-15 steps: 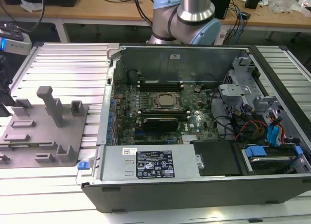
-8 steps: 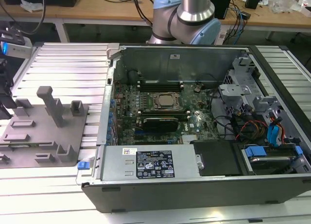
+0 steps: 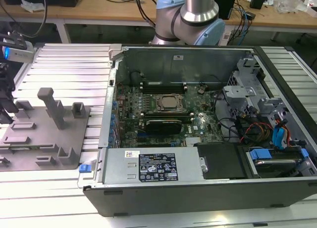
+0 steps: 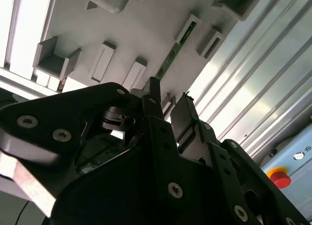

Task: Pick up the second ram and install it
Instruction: 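Pick up the second ram and move it above second insertion slot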

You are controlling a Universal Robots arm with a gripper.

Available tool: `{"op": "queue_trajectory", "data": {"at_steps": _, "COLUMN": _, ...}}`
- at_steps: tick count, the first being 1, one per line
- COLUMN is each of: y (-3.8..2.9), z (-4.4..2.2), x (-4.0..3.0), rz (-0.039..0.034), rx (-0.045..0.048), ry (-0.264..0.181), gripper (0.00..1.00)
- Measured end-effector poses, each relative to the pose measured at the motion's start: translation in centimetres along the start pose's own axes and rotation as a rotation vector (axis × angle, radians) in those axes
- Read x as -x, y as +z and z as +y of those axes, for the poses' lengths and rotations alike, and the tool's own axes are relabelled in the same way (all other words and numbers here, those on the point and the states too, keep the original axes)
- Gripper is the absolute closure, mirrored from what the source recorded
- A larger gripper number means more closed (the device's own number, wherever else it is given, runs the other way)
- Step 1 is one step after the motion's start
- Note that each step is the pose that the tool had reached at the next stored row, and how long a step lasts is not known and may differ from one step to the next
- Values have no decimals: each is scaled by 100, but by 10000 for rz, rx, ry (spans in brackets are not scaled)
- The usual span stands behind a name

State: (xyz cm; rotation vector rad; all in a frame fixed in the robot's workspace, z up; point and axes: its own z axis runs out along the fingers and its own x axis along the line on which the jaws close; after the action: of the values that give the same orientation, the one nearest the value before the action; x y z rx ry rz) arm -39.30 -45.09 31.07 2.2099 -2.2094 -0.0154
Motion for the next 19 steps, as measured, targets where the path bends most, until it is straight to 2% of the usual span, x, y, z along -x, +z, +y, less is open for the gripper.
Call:
{"op": "queue_trajectory", "data": {"at_steps": 7, "y": 101, "z": -2, "x": -21, "rz": 1, "rx": 0, "ry": -9, "gripper": 64}}
{"op": "queue_trajectory", "data": {"at_steps": 12, "y": 198, "z": -4, "x": -42, "rz": 1, "rx": 0, "ry": -14, "gripper": 64}}
{"op": "queue_trajectory", "data": {"at_steps": 19, "y": 279, "z": -5, "x": -58, "rz": 1, "rx": 0, "ry": -16, "gripper": 64}}
